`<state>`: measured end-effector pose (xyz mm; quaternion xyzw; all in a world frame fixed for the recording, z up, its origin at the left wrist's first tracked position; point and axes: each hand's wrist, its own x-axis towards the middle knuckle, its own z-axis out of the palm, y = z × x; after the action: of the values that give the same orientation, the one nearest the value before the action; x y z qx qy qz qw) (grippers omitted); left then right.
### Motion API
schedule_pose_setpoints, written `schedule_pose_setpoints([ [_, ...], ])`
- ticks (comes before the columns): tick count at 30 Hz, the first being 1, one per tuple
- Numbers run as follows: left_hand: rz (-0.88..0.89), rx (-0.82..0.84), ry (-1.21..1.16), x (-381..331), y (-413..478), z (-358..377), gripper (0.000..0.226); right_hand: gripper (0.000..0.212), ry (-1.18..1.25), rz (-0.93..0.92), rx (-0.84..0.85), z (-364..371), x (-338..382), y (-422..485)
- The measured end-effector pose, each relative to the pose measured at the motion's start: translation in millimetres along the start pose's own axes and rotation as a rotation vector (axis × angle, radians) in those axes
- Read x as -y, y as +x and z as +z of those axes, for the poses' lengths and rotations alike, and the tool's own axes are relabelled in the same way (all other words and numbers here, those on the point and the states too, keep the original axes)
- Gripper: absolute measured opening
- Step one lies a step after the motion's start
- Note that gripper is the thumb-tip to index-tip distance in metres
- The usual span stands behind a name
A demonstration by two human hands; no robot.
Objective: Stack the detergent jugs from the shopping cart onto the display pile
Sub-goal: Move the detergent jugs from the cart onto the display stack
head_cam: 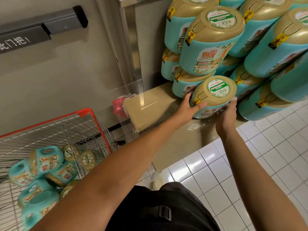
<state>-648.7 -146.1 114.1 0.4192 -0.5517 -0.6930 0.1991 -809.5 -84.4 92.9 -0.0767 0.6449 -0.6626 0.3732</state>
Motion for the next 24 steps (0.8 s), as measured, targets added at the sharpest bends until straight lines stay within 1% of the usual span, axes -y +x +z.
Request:
schedule_pose_setpoints([
  [2,0.005,-0.01,-0.018,6,-3,-6,0.089,0.055,-0.047,-0.013,0.0,0,-10,-18],
  [5,-0.026,-0.035,-0.086,20,-16,-19,0.084,0.035,-0.036,-0.019,-0.021,2,-26,-47],
  [7,-0.034,-0.044,-0.081,28,-28,-26,0.073,0.021,-0.015,0.025,-0.08,4,-36,-65],
  [9,-0.031,-0.044,-0.066,35,-43,-34,0.06,0.01,-0.041,0.063,-0.081,12,-46,-87],
  [12,-0.031,-0.06,-0.051,48,-68,-51,0.045,0.008,-0.149,0.079,0.051,31,-65,-117],
  [15,-0.026,-0.128,-0.067,67,-102,-84,0.033,0.01,-0.26,0.064,0.202,55,-83,-140],
  [17,-0.034,-0.196,-0.124,82,-127,-110,0.029,0.011,-0.34,0.056,0.287,74,-92,-152],
  [21,-0.072,-0.308,-0.231,117,-180,-169,0.017,0.012,-0.417,0.069,0.4,116,-111,-181],
  [24,-0.079,-0.43,-0.265,143,-229,-213,0.018,0.012,-0.511,0.081,0.507,151,-129,-211],
])
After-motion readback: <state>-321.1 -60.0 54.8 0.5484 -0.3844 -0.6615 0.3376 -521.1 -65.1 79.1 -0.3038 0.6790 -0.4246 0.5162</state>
